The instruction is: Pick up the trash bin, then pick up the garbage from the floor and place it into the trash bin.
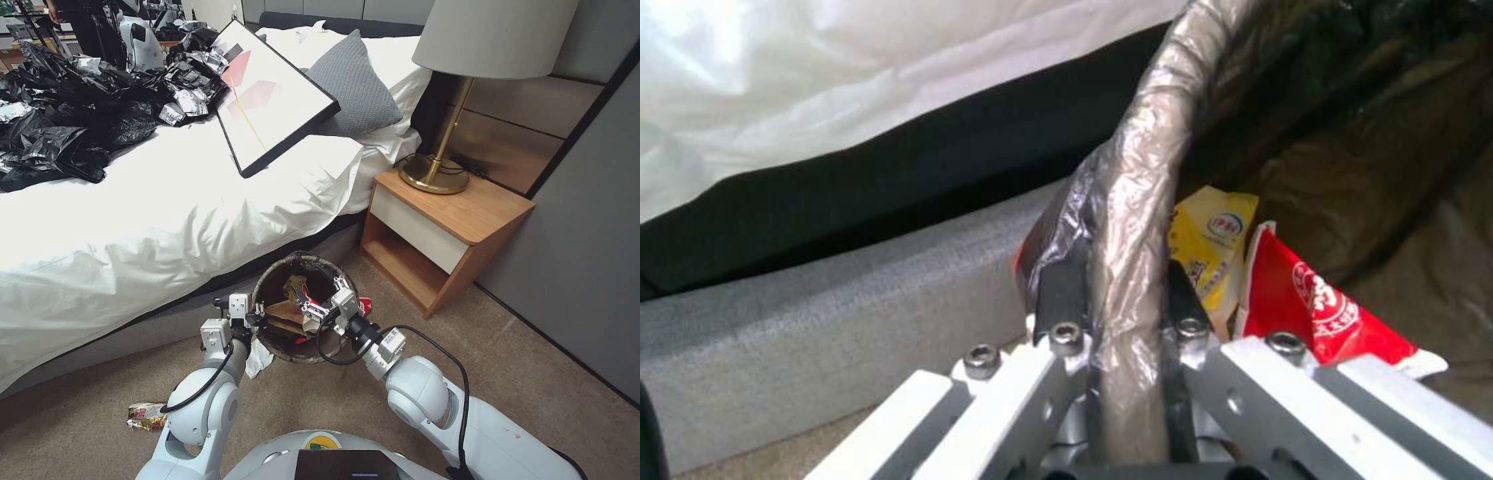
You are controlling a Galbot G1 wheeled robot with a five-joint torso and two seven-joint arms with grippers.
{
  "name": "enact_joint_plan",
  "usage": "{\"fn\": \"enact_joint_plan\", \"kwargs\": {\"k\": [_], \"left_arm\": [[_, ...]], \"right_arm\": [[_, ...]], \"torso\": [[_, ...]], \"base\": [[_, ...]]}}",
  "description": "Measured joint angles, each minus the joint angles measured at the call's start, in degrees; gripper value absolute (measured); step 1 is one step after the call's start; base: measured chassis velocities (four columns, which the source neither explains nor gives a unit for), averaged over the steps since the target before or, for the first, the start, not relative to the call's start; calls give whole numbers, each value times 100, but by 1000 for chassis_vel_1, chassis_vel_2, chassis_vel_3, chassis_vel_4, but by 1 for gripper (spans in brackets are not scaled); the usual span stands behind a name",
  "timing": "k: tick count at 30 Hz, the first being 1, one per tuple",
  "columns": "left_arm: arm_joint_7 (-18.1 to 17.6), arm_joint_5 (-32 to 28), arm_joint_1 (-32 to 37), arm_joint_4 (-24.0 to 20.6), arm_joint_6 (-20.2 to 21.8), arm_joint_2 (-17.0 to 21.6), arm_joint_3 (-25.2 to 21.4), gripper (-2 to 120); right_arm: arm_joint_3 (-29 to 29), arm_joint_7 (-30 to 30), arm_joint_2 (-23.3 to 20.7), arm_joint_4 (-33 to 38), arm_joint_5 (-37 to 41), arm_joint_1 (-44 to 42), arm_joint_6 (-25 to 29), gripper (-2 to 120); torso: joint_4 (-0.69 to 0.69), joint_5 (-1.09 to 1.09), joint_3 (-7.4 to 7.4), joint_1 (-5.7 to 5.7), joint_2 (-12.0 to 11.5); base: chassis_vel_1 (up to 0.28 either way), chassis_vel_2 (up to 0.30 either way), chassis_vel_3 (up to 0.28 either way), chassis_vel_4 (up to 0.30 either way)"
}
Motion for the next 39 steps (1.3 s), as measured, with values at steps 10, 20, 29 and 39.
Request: {"fn": "enact_joint_plan", "kwargs": {"k": [10, 20, 29, 39], "left_arm": [[4, -1, 12, -5, 5, 9, -5, 0], [7, 2, 28, -2, 3, 36, -41, 0], [6, 1, 16, 49, -55, 67, -134, 0], [4, 0, 74, -15, -121, 98, -179, 0]], "right_arm": [[7, -38, 3, 5, -55, 15, 41, 100], [508, 265, 157, 259, -347, -71, 172, 100], [1620, 759, 457, 563, -871, -1085, 650, 100], [2112, 688, 1527, 14, -1513, -2035, 1393, 100]], "torso": [[0, 0, 0, 0, 0], [1, 0, 0, 0, 0], [0, 0, 0, 0, 0], [1, -1, 0, 0, 0]], "base": [[0, 0, 0, 0], [0, 0, 0, 0], [0, 0, 0, 0], [0, 0, 0, 0]]}}
